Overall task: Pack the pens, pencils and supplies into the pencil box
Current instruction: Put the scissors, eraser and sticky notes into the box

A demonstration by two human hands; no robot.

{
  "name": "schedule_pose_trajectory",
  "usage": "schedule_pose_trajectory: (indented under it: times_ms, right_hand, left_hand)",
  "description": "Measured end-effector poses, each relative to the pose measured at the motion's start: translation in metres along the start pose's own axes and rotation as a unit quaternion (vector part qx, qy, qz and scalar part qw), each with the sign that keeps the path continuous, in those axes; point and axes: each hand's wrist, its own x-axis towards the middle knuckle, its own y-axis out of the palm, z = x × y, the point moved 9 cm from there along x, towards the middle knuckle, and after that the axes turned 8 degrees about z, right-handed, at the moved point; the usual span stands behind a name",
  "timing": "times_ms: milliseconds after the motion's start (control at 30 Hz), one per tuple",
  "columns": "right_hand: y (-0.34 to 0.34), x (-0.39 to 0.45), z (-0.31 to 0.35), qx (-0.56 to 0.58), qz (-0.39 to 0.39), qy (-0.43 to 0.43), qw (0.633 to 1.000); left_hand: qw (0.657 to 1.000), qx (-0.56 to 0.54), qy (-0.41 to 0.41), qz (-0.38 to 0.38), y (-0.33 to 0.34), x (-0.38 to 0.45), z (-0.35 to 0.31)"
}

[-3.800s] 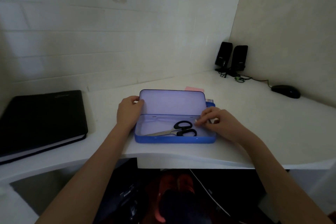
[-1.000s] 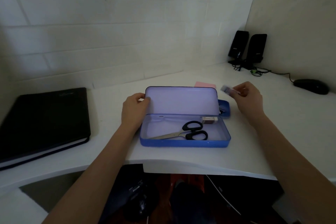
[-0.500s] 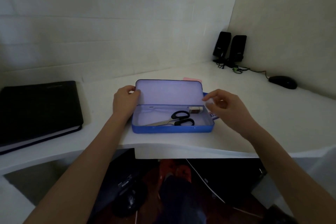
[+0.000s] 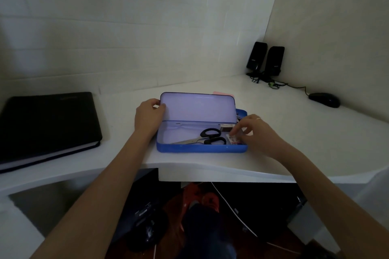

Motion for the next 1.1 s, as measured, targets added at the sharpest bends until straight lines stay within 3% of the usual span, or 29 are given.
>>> schedule_pose_trajectory:
  times_ms: [133, 333, 467, 600, 800, 967, 1100]
  right_hand:
    - [0.001, -0.002, 0.004, -0.004, -0.021, -0.028, 0.999]
    - [0.017, 0.006, -0.011, 0.068, 0.01, 0.078, 0.995]
    - [0.018, 0.009, -0.011, 0.087, 0.007, 0.092, 0.992]
    - [0.016, 0.007, -0.007, 0.038, 0.014, 0.049, 0.998]
    - [-0.007, 0.001, 0.005, -0.094, -0.09, -0.041, 0.991]
    - [0.005, 0.005, 0.014, -0.158, -0.041, -0.055, 0.985]
    - [-0.001, -0.002, 0.019, -0.169, -0.071, -0.072, 0.98]
  left_hand:
    - [1.0, -0.001, -0.002, 0.0, 0.001, 0.001, 0.001]
    - [1.0, 0.002, -0.002, -0.001, 0.0, 0.002, 0.0]
    - [1.0, -0.004, -0.006, 0.0, 0.0, 0.001, 0.001]
    - [1.0, 0.0, -0.003, 0.0, 0.001, 0.002, 0.001]
    - [1.0, 0.003, -0.004, -0.001, 0.001, 0.003, 0.0]
    - [1.0, 0.0, -0.002, -0.001, 0.0, 0.002, 0.0]
    - [1.0, 0.002, -0.004, -0.002, 0.001, 0.003, 0.001]
